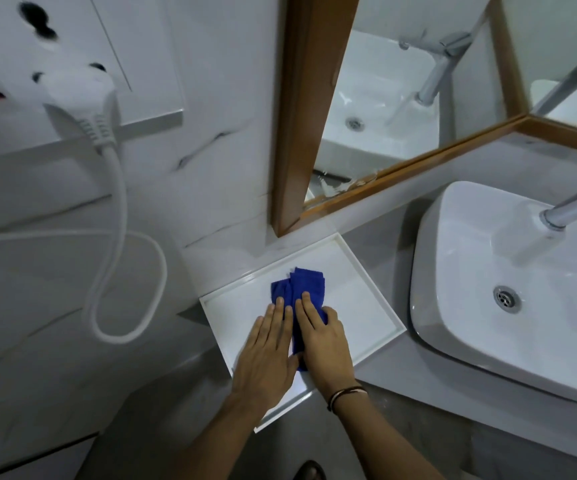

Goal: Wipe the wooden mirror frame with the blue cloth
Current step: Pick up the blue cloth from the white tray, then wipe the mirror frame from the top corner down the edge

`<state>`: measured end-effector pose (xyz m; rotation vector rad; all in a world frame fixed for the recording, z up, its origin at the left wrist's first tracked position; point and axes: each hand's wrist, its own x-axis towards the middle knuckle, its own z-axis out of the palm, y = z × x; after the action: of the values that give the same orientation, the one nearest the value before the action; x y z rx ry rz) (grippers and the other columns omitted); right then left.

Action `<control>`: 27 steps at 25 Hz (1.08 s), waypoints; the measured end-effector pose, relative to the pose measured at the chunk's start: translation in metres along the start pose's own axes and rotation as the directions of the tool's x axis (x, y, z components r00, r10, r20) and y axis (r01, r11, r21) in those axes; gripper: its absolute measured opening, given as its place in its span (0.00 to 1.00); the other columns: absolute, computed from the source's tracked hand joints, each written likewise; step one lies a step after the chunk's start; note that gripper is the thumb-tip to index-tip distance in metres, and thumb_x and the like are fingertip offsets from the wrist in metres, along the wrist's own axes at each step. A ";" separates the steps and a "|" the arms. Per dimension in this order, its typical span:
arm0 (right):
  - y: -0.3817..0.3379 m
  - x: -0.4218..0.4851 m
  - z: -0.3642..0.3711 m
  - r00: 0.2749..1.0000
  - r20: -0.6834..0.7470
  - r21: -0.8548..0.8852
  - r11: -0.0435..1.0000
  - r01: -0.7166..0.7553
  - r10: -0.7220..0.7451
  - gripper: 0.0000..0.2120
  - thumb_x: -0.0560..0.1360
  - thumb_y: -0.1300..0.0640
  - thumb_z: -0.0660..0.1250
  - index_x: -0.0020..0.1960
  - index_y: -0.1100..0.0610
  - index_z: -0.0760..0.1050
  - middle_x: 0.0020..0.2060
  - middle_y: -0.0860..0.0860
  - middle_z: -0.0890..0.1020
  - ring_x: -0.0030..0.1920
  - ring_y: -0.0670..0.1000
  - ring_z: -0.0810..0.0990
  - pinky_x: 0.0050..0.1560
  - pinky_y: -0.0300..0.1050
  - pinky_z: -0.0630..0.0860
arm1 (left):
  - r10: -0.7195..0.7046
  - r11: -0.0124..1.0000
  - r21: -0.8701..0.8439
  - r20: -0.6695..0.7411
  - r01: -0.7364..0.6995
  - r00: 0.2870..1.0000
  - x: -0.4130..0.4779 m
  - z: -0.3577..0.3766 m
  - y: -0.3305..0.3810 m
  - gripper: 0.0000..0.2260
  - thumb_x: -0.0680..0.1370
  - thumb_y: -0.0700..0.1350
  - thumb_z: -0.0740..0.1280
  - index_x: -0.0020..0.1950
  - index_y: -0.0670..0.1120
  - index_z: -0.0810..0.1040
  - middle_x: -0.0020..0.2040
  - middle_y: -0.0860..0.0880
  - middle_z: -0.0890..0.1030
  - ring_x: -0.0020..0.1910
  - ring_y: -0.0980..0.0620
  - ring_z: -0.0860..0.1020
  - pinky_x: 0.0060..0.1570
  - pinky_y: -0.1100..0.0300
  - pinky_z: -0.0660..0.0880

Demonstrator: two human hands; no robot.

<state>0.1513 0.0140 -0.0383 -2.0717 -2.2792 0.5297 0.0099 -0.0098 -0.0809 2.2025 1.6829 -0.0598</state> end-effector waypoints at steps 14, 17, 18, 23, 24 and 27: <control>-0.072 -0.059 -0.244 0.696 -0.718 0.187 0.972 0.144 0.036 0.45 0.63 0.78 0.84 0.78 0.65 0.76 0.73 0.60 0.84 0.64 0.67 0.83 0.66 0.61 0.85 | 0.203 0.979 0.154 -0.702 -0.132 0.683 -0.056 -0.297 0.070 0.31 0.85 0.46 0.66 0.87 0.37 0.67 0.89 0.39 0.64 0.85 0.41 0.71 0.83 0.47 0.70; -0.091 -0.051 -0.365 0.371 -0.929 0.124 0.954 0.274 0.015 0.37 0.72 0.80 0.73 0.80 0.65 0.74 0.74 0.65 0.80 0.67 0.65 0.78 0.75 0.54 0.74 | 0.255 0.966 0.199 -0.831 -0.164 0.494 -0.058 -0.435 0.102 0.37 0.86 0.49 0.68 0.91 0.36 0.58 0.91 0.37 0.59 0.90 0.39 0.62 0.83 0.44 0.65; -0.101 -0.051 -0.414 0.306 -0.951 0.136 0.939 0.316 0.035 0.38 0.72 0.80 0.70 0.81 0.65 0.72 0.75 0.65 0.79 0.69 0.65 0.76 0.77 0.53 0.71 | 0.254 0.967 0.213 -0.870 -0.141 0.423 -0.061 -0.490 0.115 0.36 0.87 0.49 0.65 0.91 0.36 0.56 0.91 0.37 0.57 0.90 0.39 0.59 0.85 0.42 0.66; -0.158 -0.053 -0.628 -0.022 -0.999 0.014 0.872 0.489 0.028 0.38 0.73 0.81 0.70 0.82 0.66 0.71 0.78 0.65 0.76 0.71 0.68 0.76 0.77 0.55 0.71 | 0.176 0.984 0.179 -0.978 0.016 0.108 -0.086 -0.730 0.159 0.34 0.90 0.50 0.63 0.92 0.38 0.56 0.92 0.37 0.53 0.92 0.38 0.54 0.90 0.40 0.55; -0.169 -0.050 -0.661 -0.051 -0.998 -0.006 0.864 0.504 0.023 0.38 0.74 0.81 0.70 0.83 0.66 0.71 0.79 0.65 0.76 0.71 0.68 0.76 0.77 0.58 0.72 | 0.188 0.979 0.193 -0.980 0.071 0.073 -0.088 -0.764 0.162 0.34 0.90 0.51 0.64 0.92 0.38 0.57 0.92 0.37 0.54 0.92 0.38 0.54 0.90 0.40 0.55; -0.197 -0.046 -0.743 -0.106 -0.994 -0.052 0.839 0.542 0.007 0.37 0.76 0.79 0.67 0.83 0.64 0.70 0.80 0.63 0.75 0.72 0.68 0.76 0.77 0.63 0.75 | 0.274 0.936 0.274 -0.961 0.223 0.028 -0.091 -0.843 0.166 0.34 0.91 0.56 0.60 0.92 0.40 0.56 0.92 0.38 0.52 0.92 0.38 0.53 0.90 0.38 0.54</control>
<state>0.1431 0.1329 0.7228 -0.8760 -1.2685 -0.5060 -0.0171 0.1322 0.7713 2.6749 2.3319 1.8982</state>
